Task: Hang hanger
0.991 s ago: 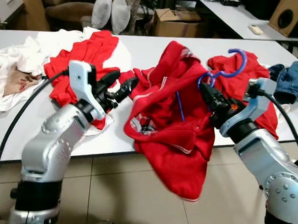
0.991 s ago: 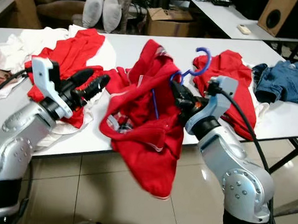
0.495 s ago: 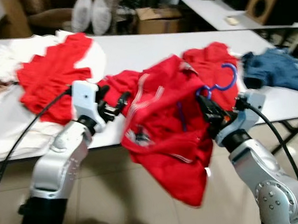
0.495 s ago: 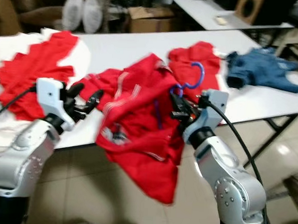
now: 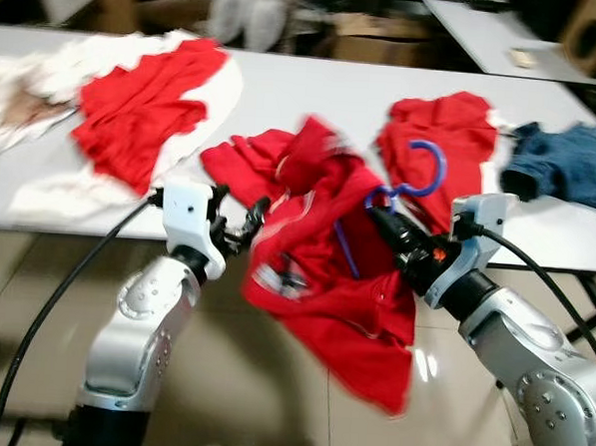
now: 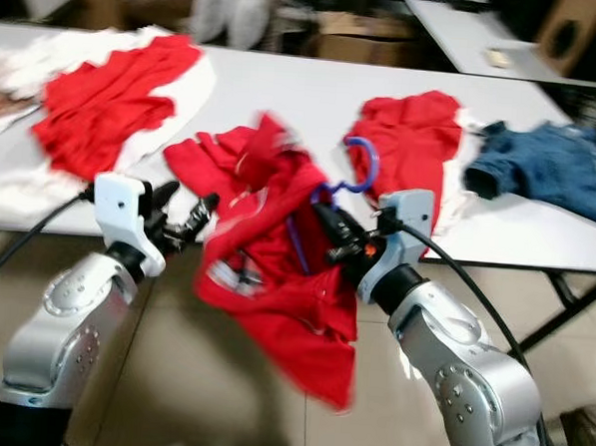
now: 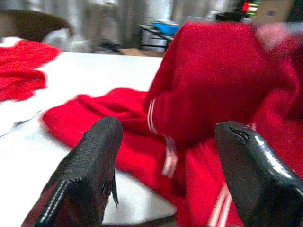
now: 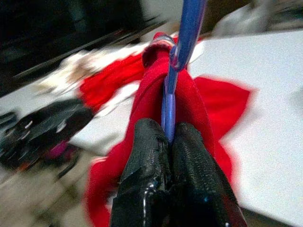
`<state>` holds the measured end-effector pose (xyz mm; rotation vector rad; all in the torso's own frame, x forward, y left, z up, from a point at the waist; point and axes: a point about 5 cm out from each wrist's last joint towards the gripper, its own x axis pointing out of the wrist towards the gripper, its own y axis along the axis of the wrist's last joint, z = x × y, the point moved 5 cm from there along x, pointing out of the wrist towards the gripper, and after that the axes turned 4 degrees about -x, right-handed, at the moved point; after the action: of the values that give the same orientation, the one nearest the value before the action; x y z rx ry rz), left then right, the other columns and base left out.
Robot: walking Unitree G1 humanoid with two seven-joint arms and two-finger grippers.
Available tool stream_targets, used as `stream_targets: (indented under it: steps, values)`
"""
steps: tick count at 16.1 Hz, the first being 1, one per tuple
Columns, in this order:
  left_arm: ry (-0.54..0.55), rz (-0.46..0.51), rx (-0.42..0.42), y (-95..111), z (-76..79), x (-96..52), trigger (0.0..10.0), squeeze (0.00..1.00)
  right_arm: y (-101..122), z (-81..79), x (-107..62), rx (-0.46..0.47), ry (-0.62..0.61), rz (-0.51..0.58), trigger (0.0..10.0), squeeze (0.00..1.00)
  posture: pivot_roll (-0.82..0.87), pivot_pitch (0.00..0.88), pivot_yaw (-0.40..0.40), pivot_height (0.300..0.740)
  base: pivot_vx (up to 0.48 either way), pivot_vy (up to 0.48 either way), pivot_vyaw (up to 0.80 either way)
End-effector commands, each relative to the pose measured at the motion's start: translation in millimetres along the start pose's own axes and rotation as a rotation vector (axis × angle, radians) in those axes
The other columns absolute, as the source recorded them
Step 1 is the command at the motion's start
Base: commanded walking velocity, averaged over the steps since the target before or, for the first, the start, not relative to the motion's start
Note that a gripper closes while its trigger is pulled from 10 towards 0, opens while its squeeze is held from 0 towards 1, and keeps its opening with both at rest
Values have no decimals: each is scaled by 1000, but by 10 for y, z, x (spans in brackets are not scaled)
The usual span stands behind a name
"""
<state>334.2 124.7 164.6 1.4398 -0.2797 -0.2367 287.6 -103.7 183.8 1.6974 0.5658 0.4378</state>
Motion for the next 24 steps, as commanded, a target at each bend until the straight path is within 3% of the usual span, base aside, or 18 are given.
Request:
stream_targets:
  steps: [1, 4, 7, 12, 17, 21, 24]
  values:
    - [17, 1, 20, 9, -57, -30, 10000, 0, -1, -127, 11, 8, 71, -4, 10000, 0, -137, 78, -19, 740, 0, 0, 800]
    - [26, 22, 7, 30, -47, 14, 10000, 0, -103, -277, -122, -38, 207, -62, 10000, 0, -146, 83, 4, 740, 0, 0, 800]
    - [1, 5, 22, -6, -5, 10, 10000, 0, -138, -307, -139, -46, 229, -82, 10000, 0, -147, 78, 12, 740, 0, 0, 800]
    - [39, 1, 38, -9, -146, -79, 10000, 0, -180, -319, -155, -44, 242, -84, 10000, 0, -140, 70, -1, 740, 0, 0, 800]
    - [39, -12, 49, -38, -168, -127, 10000, 0, -243, -217, -130, -16, 187, -112, 10000, 0, -132, 57, -3, 740, 0, 0, 800]
    - [37, -21, 60, -53, -190, -126, 10000, 0, -207, -59, -61, -134, 78, -86, 10000, 0, -128, 58, -4, 740, 0, 0, 800]
    - [44, -21, 90, -39, -214, -143, 10000, 0, -204, 53, 55, -130, 43, -81, 10000, 0, -105, 58, -16, 740, 0, 0, 800]
